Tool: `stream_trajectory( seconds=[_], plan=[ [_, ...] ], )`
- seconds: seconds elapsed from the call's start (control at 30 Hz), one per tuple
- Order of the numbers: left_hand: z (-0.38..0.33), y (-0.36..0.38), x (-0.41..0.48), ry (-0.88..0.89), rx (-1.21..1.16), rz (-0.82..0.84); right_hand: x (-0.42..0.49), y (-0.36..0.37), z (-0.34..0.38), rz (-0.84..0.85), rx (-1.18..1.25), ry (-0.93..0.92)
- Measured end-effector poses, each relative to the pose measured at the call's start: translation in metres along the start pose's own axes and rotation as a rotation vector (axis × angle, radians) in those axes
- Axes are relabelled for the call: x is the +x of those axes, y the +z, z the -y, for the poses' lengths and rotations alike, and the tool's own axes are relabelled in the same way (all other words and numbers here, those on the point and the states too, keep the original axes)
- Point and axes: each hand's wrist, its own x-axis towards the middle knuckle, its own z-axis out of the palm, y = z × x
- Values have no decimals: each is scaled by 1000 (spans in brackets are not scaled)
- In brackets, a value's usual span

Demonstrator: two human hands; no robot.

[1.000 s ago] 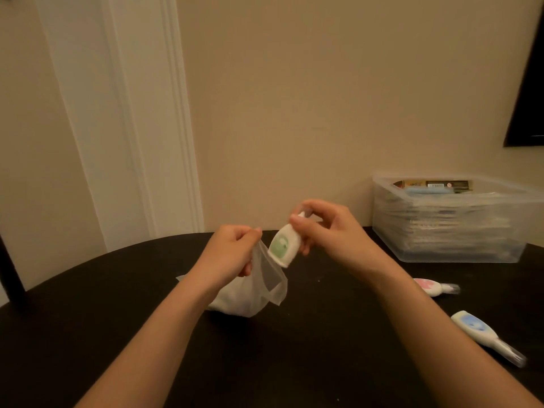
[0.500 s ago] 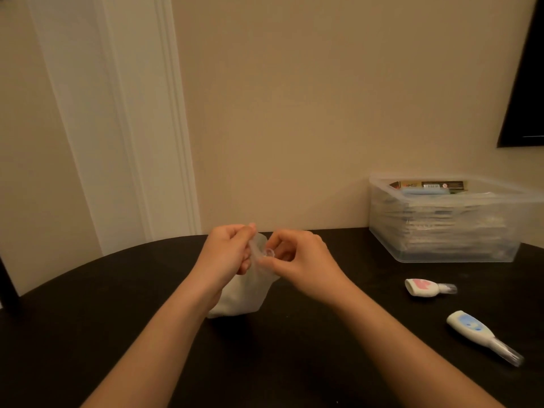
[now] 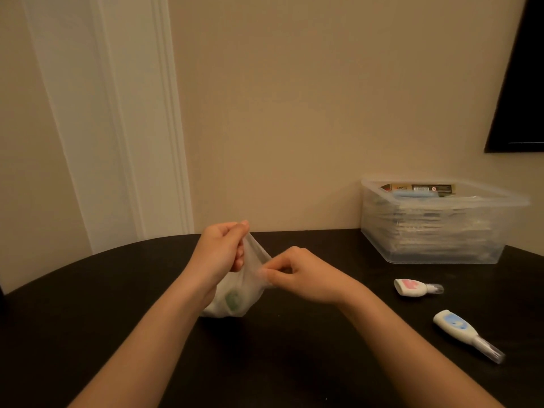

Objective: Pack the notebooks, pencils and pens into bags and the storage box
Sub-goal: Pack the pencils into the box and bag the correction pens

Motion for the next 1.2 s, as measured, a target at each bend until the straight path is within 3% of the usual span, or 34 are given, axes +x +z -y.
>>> stream_trajectory(
  seconds=[0.17, 0.33, 0.47, 0.73, 0.83, 0.9, 0.97, 1.03, 1.1, 1.2],
  plan=[
    [0, 3, -2, -6, -8, 36, -1, 5, 0, -5, -39, -28],
    [-3, 0, -4, 10, -32, 46, 1, -4, -2, -260, -167, -76],
    [-6, 1, -3, 10, -58, 32, -2, -17, -4, -478, 68, -75],
    [-27, 35, -1, -7, -147, 47, -18, -41, -3, -646, 427, -213],
    [-27, 71, 0, -47, -171, 84, -41, -56, -16, -692, 402, -124],
    [-24, 95, -1, -61, -161, 110, -63, -74, -33, -758, 176, 36],
    [-19, 113, -4, -54, -111, 137, -88, -95, -54, -648, -182, 247],
    [-14, 124, -9, -44, -58, 164, -111, -108, -76, -352, -445, 517],
    [-11, 129, -12, -29, -21, 184, -129, -106, -95, -75, -543, 756],
    [-8, 134, -16, -13, 16, 206, -142, -94, -109, 20, -545, 907]
  ],
)
